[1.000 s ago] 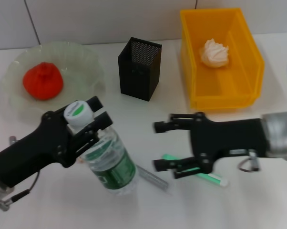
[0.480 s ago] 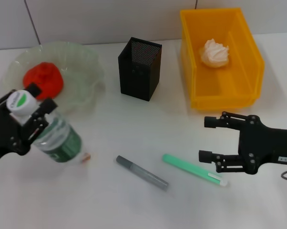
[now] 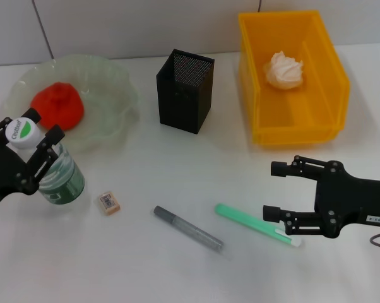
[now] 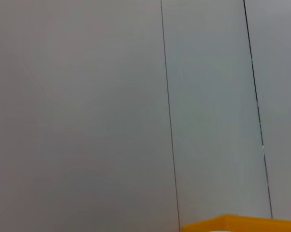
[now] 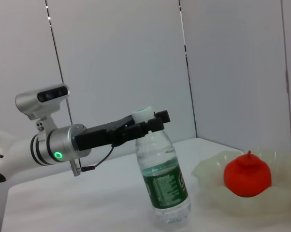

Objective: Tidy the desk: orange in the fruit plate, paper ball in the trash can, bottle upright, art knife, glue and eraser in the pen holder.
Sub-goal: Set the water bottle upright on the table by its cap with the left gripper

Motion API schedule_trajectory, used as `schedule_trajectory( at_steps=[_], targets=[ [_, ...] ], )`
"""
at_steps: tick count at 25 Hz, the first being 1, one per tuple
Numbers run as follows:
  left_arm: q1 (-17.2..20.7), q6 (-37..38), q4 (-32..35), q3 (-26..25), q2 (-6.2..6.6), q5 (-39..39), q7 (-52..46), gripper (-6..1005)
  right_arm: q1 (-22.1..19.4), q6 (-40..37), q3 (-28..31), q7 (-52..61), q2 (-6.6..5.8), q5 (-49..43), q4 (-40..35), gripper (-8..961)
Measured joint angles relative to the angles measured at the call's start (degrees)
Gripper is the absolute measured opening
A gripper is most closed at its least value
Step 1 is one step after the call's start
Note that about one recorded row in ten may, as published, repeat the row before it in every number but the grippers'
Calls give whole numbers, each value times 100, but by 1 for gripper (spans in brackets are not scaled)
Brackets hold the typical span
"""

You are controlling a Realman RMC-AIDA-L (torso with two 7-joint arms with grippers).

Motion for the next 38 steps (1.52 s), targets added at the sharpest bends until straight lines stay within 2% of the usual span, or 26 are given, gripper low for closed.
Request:
schedule_trajectory(
  at_steps=[19,38],
  targets=[
    [-67,-805,138,-198,-2,-7,-23,439,110,6,-14,-70,2,-20,212,826],
    [-159,-1144,192,-292,-7,-28,4,442,217,6,-23,-142,3,-27,387,826]
  ],
)
